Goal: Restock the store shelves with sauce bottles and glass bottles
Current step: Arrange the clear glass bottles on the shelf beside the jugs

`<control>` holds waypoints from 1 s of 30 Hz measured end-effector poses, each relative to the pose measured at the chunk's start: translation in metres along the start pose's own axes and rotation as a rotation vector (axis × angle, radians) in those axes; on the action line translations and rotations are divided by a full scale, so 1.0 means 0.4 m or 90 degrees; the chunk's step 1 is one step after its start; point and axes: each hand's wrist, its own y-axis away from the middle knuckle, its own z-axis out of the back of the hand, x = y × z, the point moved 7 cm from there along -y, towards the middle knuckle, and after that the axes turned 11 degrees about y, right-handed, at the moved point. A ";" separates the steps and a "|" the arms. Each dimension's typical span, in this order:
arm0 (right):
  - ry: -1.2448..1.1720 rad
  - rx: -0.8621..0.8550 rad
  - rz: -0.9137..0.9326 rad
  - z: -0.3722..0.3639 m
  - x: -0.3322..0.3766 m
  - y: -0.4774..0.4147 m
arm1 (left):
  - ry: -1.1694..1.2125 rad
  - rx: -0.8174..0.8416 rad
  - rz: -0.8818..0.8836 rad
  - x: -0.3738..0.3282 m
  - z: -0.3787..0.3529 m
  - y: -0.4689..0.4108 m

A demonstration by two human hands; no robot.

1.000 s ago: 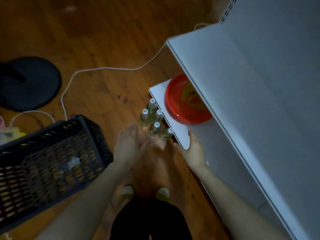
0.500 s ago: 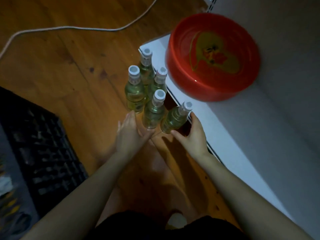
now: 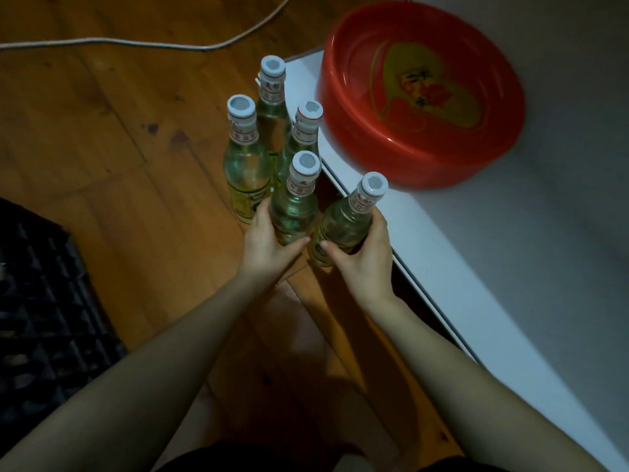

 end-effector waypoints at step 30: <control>-0.163 0.076 -0.074 0.832 0.774 0.190 | 0.146 -0.117 0.133 -1.012 0.577 0.321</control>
